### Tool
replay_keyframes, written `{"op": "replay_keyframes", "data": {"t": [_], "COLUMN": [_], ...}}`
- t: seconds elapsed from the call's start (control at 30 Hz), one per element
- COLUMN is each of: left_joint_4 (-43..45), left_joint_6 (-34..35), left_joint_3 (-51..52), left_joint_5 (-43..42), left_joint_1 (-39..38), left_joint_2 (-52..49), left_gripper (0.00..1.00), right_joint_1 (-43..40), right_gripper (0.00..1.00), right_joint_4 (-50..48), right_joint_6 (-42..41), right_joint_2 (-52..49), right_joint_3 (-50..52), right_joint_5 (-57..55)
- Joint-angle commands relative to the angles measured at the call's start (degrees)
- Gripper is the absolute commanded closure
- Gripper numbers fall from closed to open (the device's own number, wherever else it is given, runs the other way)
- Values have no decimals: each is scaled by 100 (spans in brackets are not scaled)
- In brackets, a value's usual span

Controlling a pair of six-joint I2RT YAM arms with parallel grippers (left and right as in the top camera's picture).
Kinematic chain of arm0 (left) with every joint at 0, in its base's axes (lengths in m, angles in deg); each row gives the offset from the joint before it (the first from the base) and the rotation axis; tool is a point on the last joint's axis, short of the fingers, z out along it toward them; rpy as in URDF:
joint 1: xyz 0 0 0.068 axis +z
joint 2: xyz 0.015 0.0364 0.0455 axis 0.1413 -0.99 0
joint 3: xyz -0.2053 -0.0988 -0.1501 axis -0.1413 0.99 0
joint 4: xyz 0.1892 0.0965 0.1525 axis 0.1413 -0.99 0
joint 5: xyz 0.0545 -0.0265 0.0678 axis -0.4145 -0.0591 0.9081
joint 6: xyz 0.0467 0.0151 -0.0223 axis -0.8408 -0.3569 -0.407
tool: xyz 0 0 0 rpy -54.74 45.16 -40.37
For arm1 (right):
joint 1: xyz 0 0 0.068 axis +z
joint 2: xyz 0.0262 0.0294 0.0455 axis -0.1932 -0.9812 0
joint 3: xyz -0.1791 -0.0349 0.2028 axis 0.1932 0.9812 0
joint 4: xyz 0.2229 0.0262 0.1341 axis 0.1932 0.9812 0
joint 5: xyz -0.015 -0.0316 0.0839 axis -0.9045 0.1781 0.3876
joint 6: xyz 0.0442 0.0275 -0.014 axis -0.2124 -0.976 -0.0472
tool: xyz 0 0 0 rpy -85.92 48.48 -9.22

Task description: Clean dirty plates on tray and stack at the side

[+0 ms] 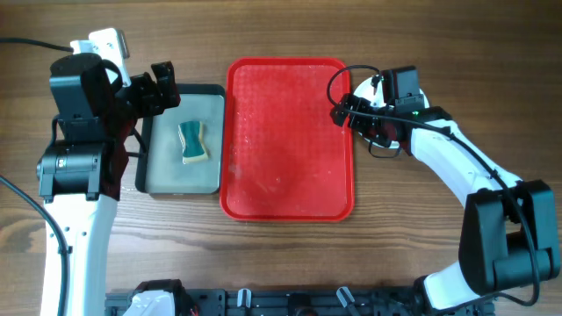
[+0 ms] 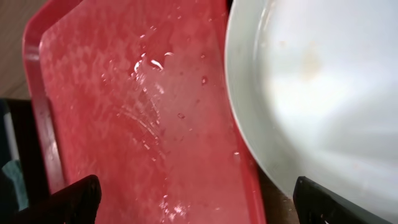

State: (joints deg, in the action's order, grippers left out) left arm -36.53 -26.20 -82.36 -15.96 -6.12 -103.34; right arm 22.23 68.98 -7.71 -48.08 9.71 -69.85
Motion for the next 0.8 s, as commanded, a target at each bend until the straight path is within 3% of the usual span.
{"op": "replay_keyframes", "data": {"t": [0.0, 0.33, 0.77], "left_joint_4": [15, 15, 15], "left_joint_6": [-31, -28, -28], "left_joint_3": [-70, -70, -70], "left_joint_5": [55, 55, 57], "left_joint_1": [0, 0, 0], "left_joint_2": [22, 22, 22], "left_gripper": [0, 0, 0], "right_joint_1": [9, 11, 63], "right_gripper": [0, 0, 0], "right_joint_4": [-11, -1071, -1709], "right_joint_6": [-125, 39, 2347], "right_joint_2": [0, 146, 3456], "right_joint_3": [26, 26, 26], "right_joint_5": [-229, -223, -225]}}
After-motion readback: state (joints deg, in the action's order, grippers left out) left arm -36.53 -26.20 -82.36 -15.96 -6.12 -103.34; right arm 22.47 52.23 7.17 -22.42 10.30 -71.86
